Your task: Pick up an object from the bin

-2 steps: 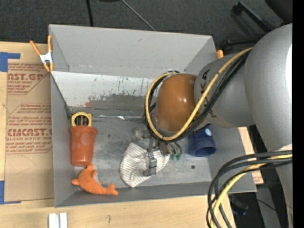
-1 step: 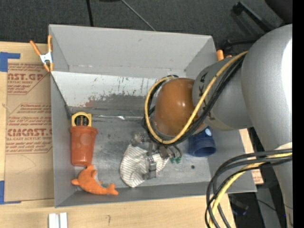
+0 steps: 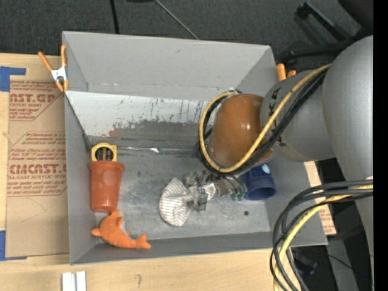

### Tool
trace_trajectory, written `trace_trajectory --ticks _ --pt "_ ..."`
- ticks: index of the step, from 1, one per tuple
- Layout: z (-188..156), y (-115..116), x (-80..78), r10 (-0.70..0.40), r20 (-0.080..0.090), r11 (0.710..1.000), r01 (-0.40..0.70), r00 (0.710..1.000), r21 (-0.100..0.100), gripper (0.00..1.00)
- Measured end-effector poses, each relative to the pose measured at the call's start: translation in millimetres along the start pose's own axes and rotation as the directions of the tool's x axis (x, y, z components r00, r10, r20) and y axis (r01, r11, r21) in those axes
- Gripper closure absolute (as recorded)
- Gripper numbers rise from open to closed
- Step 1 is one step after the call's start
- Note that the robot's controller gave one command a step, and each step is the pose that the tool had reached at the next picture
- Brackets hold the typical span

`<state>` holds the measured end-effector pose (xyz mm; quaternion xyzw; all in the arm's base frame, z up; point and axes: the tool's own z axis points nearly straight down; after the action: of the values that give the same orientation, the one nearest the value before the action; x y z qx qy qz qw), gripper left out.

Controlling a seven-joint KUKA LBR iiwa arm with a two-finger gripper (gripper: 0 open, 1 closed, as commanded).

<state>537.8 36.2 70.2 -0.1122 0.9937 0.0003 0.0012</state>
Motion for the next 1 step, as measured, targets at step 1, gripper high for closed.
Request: trace_trajectory --ticks 1 --pt "0.0 0.0 0.0 0.0 0.0 1.0 0.0 1.0 0.0 1.0"
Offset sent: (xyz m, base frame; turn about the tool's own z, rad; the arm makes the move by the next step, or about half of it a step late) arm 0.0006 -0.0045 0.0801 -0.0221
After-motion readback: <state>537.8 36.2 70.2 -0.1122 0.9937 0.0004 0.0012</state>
